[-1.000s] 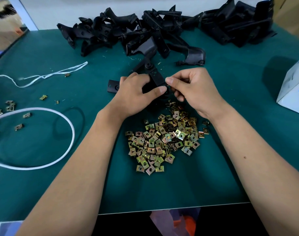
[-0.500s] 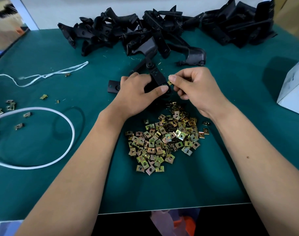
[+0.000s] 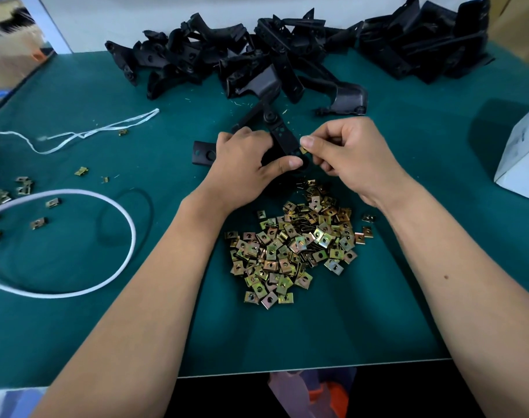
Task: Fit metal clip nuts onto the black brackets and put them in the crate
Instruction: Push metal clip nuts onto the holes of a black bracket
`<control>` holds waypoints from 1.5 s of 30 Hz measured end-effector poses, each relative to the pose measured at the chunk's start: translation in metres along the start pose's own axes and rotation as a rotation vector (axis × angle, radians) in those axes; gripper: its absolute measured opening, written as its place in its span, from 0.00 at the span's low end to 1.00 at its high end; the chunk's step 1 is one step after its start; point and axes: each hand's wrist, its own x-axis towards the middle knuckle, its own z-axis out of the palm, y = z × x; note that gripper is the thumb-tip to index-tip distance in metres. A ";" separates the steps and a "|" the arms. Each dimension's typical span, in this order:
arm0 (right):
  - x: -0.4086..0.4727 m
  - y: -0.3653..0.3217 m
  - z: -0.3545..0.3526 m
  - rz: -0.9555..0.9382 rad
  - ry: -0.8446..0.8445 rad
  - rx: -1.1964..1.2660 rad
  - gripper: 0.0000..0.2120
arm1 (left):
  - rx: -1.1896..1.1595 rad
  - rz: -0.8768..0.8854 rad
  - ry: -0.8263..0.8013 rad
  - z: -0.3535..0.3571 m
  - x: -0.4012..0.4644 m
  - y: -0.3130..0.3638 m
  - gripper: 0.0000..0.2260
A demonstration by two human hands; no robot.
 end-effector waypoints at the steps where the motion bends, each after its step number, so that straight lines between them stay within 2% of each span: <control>1: 0.000 0.000 0.000 -0.025 0.010 -0.026 0.08 | 0.011 -0.002 0.001 0.000 0.000 0.001 0.41; 4: 0.000 -0.003 0.000 -0.073 0.035 -0.088 0.08 | 0.063 -0.015 -0.008 0.000 0.002 0.004 0.40; 9: 0.001 -0.003 0.001 -0.072 0.038 -0.098 0.09 | 0.074 -0.020 0.008 0.005 0.002 0.002 0.29; 17: 0.002 -0.007 0.000 -0.097 -0.005 -0.114 0.09 | 0.047 -0.010 0.026 0.009 0.003 -0.001 0.28; 23: 0.000 -0.002 0.001 0.091 -0.110 0.138 0.10 | 0.016 0.005 0.001 0.007 0.003 -0.003 0.28; 28: -0.001 -0.001 0.002 -0.014 -0.009 0.008 0.08 | 0.027 0.007 0.027 0.008 0.003 -0.002 0.26; 30: -0.001 0.001 0.004 0.027 0.018 0.057 0.08 | 0.020 -0.017 0.027 0.008 0.003 -0.001 0.27; 32: -0.001 0.002 0.003 0.097 -0.016 0.116 0.08 | 0.022 -0.033 0.019 0.008 0.003 0.000 0.31; 34: -0.001 0.002 0.002 0.141 -0.051 0.159 0.09 | 0.039 -0.028 0.028 0.009 0.003 0.000 0.30; 39: 0.001 0.002 0.005 0.164 -0.004 0.207 0.07 | 0.123 -0.033 0.006 0.011 0.002 0.003 0.32; 45: 0.001 -0.006 -0.005 0.033 -0.048 -0.042 0.08 | 0.190 0.008 0.021 0.011 0.002 0.007 0.30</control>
